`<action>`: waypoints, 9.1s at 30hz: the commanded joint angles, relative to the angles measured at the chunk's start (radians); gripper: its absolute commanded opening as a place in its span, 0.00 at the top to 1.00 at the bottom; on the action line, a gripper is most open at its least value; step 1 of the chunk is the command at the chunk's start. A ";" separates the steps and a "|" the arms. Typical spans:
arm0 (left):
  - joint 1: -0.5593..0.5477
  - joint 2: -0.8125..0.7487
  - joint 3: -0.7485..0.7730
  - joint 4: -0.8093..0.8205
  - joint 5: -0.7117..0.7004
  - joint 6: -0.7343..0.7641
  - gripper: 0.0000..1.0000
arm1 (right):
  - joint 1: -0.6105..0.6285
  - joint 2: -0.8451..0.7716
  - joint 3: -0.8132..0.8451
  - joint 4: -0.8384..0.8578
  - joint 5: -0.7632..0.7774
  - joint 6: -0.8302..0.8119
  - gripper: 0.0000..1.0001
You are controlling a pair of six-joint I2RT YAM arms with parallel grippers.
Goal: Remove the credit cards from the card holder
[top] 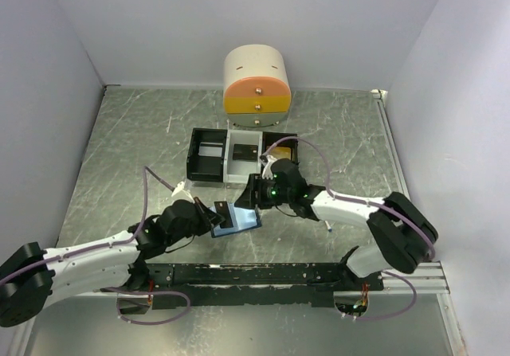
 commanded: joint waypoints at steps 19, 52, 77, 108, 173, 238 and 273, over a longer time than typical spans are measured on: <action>-0.006 -0.333 -0.055 0.106 0.147 0.236 0.93 | -0.062 -0.077 -0.266 0.721 -0.302 0.204 0.41; -0.006 -0.382 -0.068 0.385 0.279 0.249 0.93 | -0.029 -0.207 -0.206 0.773 -0.447 0.141 0.47; -0.006 -0.351 -0.075 0.427 0.328 0.251 0.93 | -0.025 -0.144 -0.184 0.931 -0.485 0.254 0.91; -0.006 -0.403 0.188 -0.393 0.053 0.339 0.21 | -0.011 -0.338 -0.111 0.336 -0.174 -0.098 1.00; -0.006 -0.469 0.286 -0.841 -0.132 0.197 0.00 | 0.036 0.538 0.819 -0.417 0.726 -1.419 1.00; -0.006 -0.392 0.292 -0.800 -0.083 0.230 0.01 | -0.049 0.604 0.830 -0.396 0.550 -1.436 0.64; -0.006 -0.224 0.211 -0.576 0.000 0.217 0.02 | -0.051 0.179 0.550 -0.303 0.308 -0.649 0.62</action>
